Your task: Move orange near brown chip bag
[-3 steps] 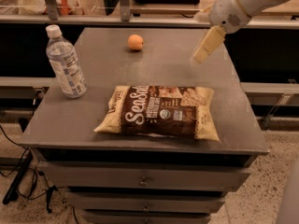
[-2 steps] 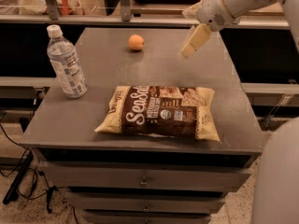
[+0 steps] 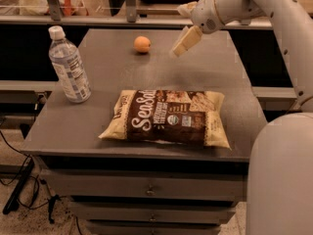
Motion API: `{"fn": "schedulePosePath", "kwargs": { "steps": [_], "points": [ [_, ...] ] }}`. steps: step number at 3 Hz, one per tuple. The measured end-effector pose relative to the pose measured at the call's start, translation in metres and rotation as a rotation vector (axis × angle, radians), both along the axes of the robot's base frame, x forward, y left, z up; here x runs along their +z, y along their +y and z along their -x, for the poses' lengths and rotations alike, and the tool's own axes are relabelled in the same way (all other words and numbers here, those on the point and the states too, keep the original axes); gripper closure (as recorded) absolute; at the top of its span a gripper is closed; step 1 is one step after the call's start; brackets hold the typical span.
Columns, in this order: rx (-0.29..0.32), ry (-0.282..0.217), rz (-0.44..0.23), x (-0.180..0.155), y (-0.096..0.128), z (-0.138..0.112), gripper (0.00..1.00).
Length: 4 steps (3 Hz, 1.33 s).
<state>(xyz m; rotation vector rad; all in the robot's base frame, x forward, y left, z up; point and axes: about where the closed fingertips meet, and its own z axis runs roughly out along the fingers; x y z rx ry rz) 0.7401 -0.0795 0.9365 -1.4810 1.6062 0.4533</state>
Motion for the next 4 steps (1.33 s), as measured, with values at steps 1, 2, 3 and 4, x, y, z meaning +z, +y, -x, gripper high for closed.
{"fn": "schedulePosePath", "kwargs": {
  "steps": [1,2,3,4],
  "points": [
    [-0.019,-0.038,-0.030,-0.005,0.014,-0.017,0.00],
    [-0.068,-0.064,-0.026,-0.012,0.024,-0.032,0.00],
    [-0.090,-0.066,-0.013,-0.024,0.040,-0.045,0.00],
    [-0.113,-0.053,-0.007,-0.033,0.053,-0.055,0.00]
  ]
}}
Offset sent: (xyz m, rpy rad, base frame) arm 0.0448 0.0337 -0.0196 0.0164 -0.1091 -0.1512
